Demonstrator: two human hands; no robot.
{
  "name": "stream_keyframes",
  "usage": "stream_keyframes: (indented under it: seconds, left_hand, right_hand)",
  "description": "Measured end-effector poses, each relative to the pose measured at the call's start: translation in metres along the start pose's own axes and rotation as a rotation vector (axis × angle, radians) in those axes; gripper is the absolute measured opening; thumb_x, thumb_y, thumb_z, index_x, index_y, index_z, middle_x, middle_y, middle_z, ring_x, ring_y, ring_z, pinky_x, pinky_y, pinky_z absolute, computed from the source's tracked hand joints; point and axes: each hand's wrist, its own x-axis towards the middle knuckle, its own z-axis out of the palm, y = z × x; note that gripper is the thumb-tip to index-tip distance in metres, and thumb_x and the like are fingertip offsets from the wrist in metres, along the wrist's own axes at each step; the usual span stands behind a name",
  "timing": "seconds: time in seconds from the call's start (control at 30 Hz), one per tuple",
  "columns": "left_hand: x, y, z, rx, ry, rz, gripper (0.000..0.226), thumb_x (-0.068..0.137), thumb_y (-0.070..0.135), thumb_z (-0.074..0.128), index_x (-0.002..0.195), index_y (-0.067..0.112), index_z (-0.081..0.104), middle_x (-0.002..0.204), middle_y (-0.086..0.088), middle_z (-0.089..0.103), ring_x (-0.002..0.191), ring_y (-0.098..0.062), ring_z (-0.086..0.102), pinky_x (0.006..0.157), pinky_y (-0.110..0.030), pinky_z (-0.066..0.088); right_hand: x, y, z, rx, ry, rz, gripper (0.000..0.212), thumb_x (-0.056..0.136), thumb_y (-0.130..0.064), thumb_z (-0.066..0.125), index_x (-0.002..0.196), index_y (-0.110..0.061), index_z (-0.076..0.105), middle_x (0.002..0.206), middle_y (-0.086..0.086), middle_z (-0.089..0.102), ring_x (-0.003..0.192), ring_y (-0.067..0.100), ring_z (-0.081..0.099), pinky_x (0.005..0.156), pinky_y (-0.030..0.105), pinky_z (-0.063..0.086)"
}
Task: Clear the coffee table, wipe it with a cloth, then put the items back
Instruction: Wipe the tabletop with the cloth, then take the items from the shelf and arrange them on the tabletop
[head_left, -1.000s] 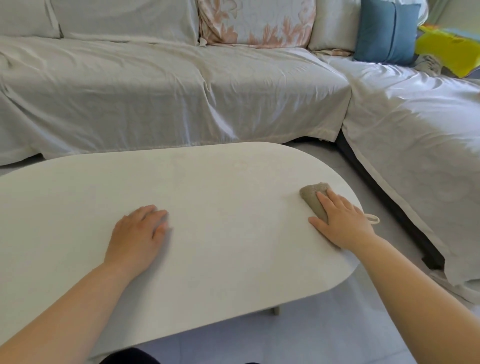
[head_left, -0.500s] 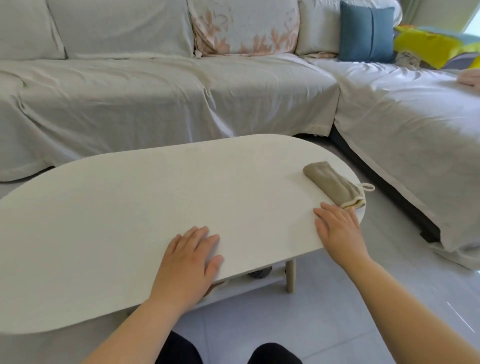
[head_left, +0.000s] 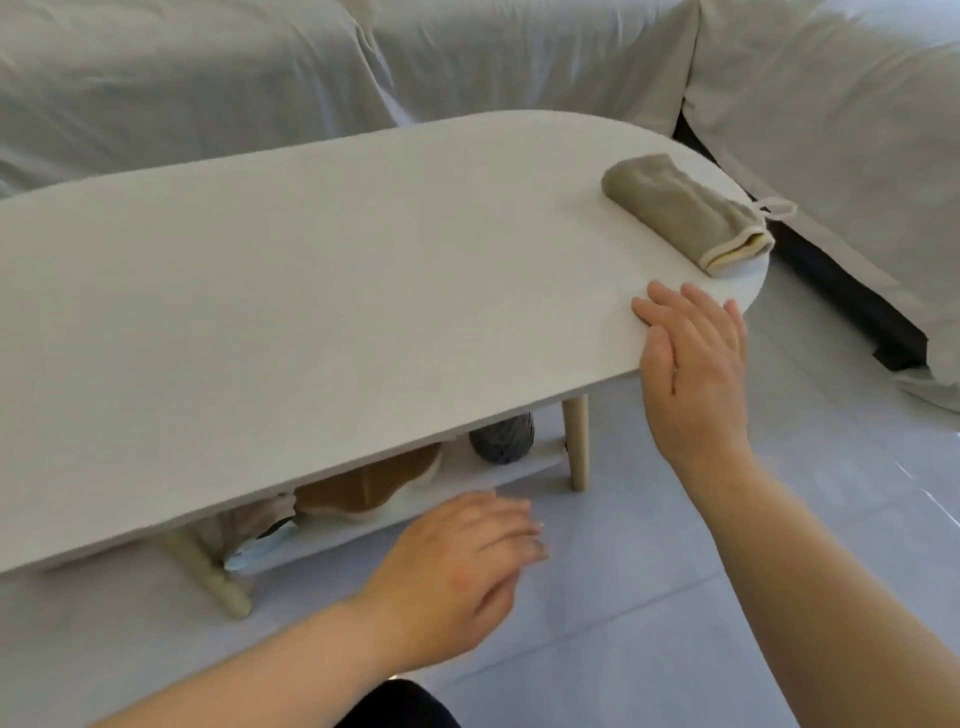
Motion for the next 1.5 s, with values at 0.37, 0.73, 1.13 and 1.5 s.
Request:
stream_keyframes:
  seconds: [0.37,0.73,1.13,1.5]
  left_hand:
    - [-0.024,-0.085,0.054,0.135,0.032,-0.706,0.047,0.087,0.018,0.047,0.133,0.019,0.038,0.146,0.0,0.032,0.135,-0.019,0.025,0.111,-0.032,0.019]
    - [-0.054,-0.12,0.087,0.443,-0.494,-0.677,0.069,0.091,0.05,0.022,0.137,0.025,-0.022,0.152,-0.003,-0.022,0.139,-0.02,-0.021,0.114,-0.037,-0.009]
    - [-0.059,-0.127,0.094,0.385,-0.33,-0.636,0.067,0.09,0.051,0.024,0.138,0.03,-0.018,0.154,0.0,-0.016,0.14,-0.018,-0.019,0.111,-0.036,-0.012]
    - [-0.041,-0.107,0.075,0.22,0.09,-0.656,0.029,0.088,0.017,0.045,0.113,0.013,0.06,0.124,-0.004,0.059,0.12,-0.021,0.047,0.102,-0.032,0.032]
  right_hand:
    - [-0.102,0.034,0.113,0.276,-0.272,0.256,0.057,0.08,-0.023,0.064,0.129,-0.006,0.039,0.137,0.015,0.037,0.128,0.03,0.03,0.105,0.033,0.026]
    - [-0.058,0.027,0.162,0.314,-0.298,0.389,0.097,0.072,-0.029,0.072,0.142,-0.011,0.007,0.148,0.012,0.023,0.136,0.029,0.017,0.111,0.037,0.016]
    - [-0.074,0.026,0.163,0.438,-0.215,0.501,0.076,0.071,-0.026,0.073,0.131,-0.024,0.027,0.125,-0.002,0.046,0.112,0.017,0.044,0.085,0.03,0.041]
    - [-0.123,0.045,0.089,0.452,-0.25,0.468,0.065,0.064,-0.025,0.076,0.108,-0.04,0.03,0.087,-0.027,0.042,0.066,-0.027,0.05,0.042,-0.003,0.036]
